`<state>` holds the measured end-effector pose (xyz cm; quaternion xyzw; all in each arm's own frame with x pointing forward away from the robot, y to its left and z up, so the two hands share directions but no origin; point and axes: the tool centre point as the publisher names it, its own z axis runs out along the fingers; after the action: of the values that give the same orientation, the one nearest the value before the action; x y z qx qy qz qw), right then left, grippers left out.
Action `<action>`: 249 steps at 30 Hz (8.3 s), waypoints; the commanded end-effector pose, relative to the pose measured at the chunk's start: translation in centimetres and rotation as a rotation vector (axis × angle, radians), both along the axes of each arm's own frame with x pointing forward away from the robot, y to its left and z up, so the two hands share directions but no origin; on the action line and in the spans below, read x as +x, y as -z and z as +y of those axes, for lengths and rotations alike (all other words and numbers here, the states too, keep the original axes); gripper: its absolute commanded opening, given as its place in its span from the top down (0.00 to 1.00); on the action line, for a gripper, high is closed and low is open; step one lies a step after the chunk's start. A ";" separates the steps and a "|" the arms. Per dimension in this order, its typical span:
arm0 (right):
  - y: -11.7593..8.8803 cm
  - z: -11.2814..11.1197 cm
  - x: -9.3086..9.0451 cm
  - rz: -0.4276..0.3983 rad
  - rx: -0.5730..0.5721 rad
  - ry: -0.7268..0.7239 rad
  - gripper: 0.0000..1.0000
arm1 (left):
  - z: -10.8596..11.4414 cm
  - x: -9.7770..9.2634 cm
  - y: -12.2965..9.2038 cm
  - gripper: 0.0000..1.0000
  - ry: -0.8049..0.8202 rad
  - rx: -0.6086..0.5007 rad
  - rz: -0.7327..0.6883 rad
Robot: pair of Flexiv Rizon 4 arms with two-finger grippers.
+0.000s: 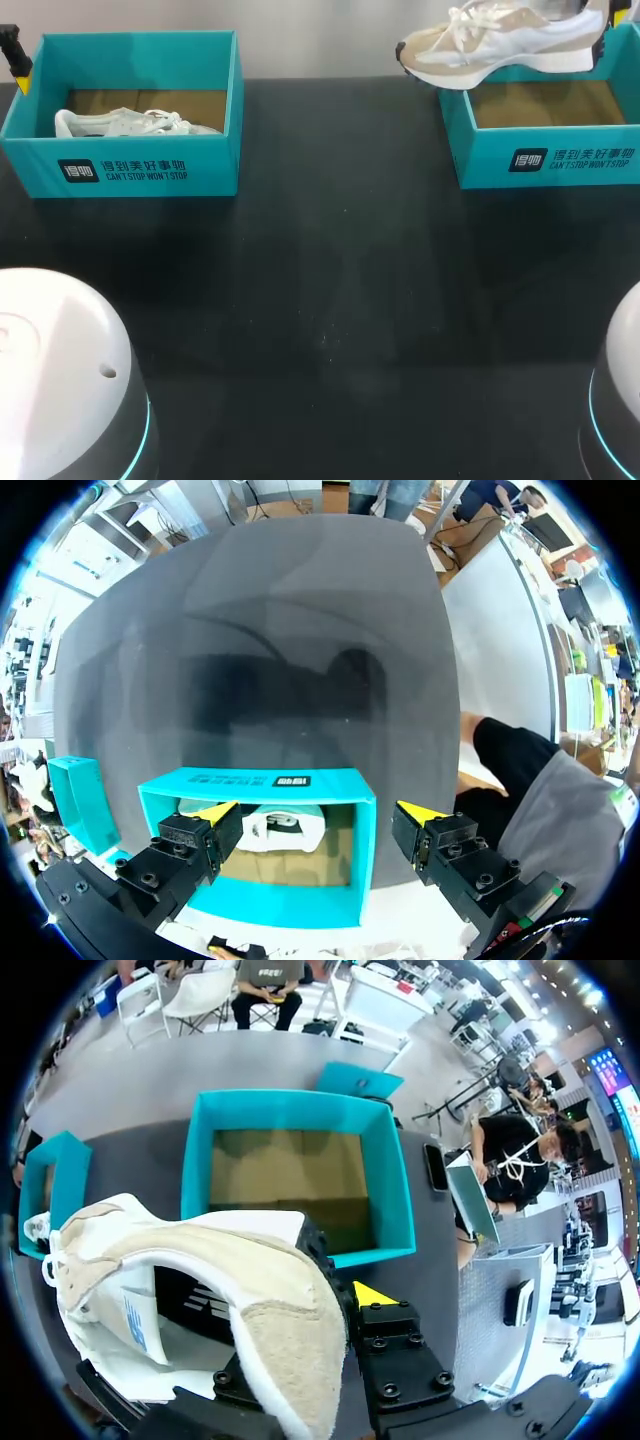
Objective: Take the shoe out of the shoebox, open the shoe tongue, remove and reinsert the insole, then place the shoe into the shoebox
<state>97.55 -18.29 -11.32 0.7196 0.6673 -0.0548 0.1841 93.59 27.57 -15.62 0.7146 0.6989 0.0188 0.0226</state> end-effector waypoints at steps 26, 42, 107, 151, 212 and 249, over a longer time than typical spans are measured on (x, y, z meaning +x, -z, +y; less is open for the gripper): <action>3.4 7.6 -10.6 0.031 0.008 0.054 1.00 | 0.0 -0.1 -0.1 0.00 0.000 0.002 -0.002; 4.0 9.0 -12.0 0.047 0.027 0.084 1.00 | 0.0 -0.1 -0.1 0.00 0.000 0.002 -0.002; 14.6 28.5 -29.6 -0.006 -0.003 -0.016 1.00 | 0.0 -0.1 -0.1 0.00 0.000 0.002 -0.002; 26.8 27.4 -30.2 0.146 0.174 -0.025 1.00 | 0.0 -0.1 -0.1 0.00 0.000 0.002 -0.002; 12.5 27.7 -31.1 -0.023 0.567 -0.463 0.00 | 0.0 -0.1 -0.1 0.00 0.000 0.002 -0.002; 15.5 14.8 -29.1 -0.540 1.096 -1.041 0.00 | 0.0 -0.1 -0.1 0.00 0.000 0.002 -0.002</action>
<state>69.29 -2.30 -26.89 0.3367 0.8627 0.3762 -0.0299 93.59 27.56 -15.62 0.7146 0.6990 0.0188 0.0226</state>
